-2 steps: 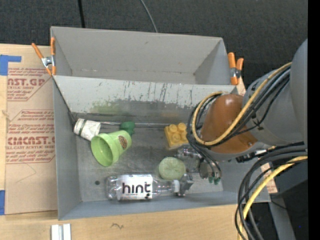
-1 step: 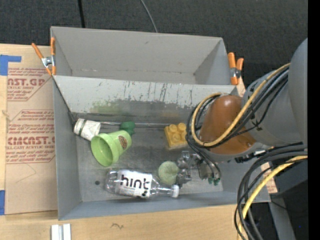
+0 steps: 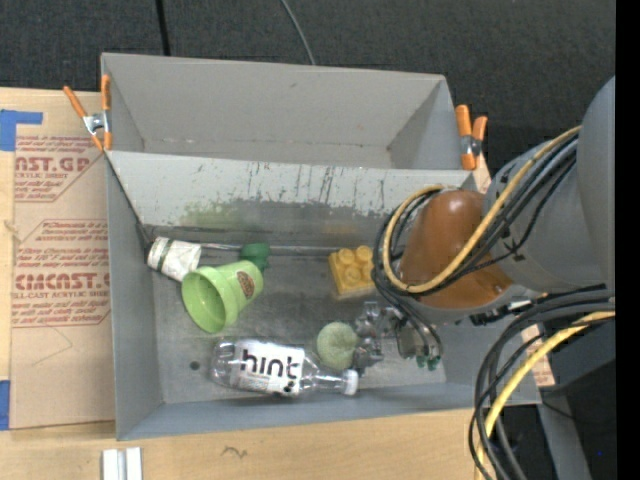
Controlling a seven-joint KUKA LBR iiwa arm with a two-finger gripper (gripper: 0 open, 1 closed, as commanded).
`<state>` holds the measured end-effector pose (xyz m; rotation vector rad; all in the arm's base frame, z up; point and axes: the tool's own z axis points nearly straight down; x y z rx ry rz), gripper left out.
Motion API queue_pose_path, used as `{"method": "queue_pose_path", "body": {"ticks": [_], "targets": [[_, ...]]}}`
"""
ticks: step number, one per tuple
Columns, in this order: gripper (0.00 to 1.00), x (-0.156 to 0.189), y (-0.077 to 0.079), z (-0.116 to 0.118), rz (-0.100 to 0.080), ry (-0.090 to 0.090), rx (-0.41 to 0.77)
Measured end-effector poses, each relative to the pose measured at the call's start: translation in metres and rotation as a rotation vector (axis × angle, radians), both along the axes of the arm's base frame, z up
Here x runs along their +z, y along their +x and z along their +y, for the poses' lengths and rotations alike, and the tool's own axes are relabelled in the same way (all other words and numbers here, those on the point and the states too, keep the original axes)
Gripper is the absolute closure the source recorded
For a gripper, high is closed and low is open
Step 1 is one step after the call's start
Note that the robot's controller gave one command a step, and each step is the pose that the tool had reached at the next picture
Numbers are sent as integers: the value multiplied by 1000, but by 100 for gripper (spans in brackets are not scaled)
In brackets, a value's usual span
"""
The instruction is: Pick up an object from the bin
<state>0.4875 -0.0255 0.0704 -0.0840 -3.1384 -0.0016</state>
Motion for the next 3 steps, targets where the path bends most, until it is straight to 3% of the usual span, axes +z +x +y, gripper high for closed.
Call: {"method": "queue_pose_path", "body": {"ticks": [3], "targets": [[100, 6, -1, 0, 0, 0, 0]]}}
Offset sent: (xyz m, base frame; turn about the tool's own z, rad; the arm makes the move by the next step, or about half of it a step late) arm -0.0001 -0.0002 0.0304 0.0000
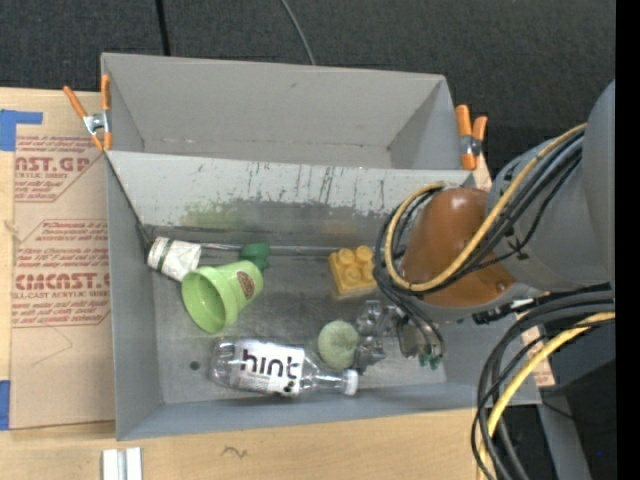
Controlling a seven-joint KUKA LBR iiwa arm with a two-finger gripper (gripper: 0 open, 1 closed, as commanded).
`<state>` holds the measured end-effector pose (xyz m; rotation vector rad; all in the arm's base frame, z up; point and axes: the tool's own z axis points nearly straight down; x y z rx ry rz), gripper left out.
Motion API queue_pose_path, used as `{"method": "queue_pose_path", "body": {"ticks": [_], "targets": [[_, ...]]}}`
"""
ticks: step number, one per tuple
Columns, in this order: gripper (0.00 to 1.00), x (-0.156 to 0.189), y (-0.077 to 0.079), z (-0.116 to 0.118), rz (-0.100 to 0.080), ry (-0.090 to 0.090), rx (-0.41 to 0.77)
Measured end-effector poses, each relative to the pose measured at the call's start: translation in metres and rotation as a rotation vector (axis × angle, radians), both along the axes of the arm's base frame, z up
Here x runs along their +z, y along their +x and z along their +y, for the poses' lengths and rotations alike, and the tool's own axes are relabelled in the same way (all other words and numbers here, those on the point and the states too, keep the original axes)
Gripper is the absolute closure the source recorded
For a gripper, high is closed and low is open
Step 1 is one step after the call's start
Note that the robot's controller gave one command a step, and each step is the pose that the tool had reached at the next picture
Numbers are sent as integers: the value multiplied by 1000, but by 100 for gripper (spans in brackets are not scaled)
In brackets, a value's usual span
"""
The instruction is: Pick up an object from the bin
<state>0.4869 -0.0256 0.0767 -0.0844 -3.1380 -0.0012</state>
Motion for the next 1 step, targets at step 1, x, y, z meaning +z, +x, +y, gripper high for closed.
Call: {"method": "queue_pose_path", "body": {"ticks": [1], "targets": [[100, 6, 0, 0, -2, 0, 0]]}}
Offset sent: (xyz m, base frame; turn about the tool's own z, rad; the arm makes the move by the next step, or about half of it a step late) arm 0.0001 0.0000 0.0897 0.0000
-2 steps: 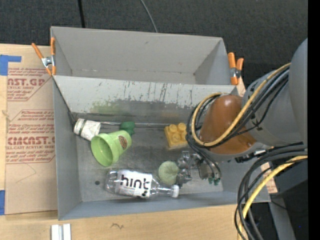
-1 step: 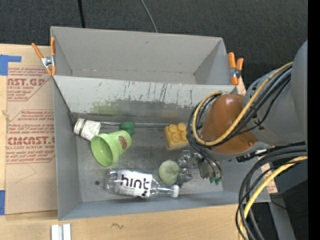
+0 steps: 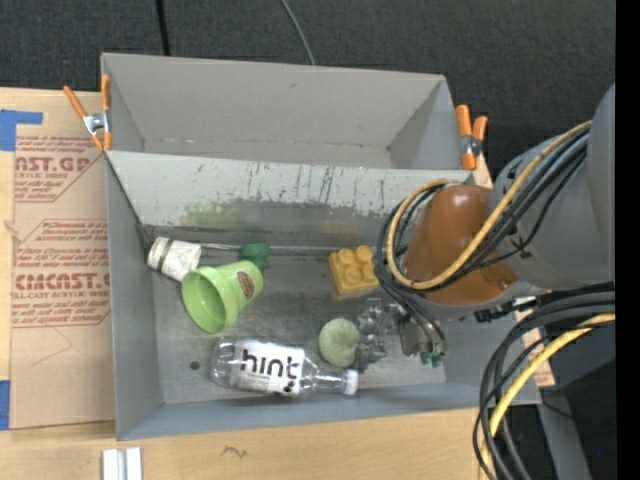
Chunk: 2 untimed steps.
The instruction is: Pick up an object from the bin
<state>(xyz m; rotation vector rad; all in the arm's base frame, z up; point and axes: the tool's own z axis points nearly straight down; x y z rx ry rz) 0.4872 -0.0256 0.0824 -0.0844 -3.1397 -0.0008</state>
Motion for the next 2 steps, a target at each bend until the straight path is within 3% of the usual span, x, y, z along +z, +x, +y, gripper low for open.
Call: {"method": "queue_pose_path", "body": {"ticks": [2], "targets": [[100, 32, -2, 0, 5, 1, 0]]}}
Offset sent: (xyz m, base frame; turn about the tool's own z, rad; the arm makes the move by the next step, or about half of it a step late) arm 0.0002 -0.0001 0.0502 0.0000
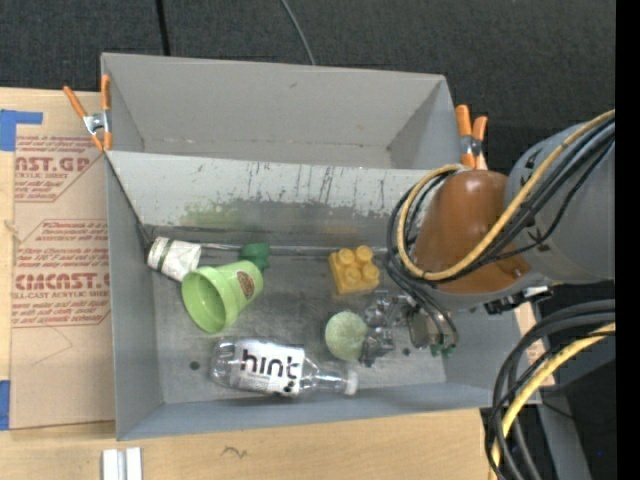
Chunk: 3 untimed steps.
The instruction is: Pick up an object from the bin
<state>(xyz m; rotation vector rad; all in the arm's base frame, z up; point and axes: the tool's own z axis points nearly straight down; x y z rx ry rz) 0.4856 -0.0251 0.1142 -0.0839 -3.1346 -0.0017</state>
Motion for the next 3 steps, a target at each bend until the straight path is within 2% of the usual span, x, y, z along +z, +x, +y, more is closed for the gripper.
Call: {"method": "queue_pose_path", "body": {"ticks": [1, 2, 3], "targets": [[100, 11, 2, 0, -9, 0, 0], [100, 22, 0, 0, 0, 0, 0], [100, 42, 0, 0, -1, 0, 0]]}}
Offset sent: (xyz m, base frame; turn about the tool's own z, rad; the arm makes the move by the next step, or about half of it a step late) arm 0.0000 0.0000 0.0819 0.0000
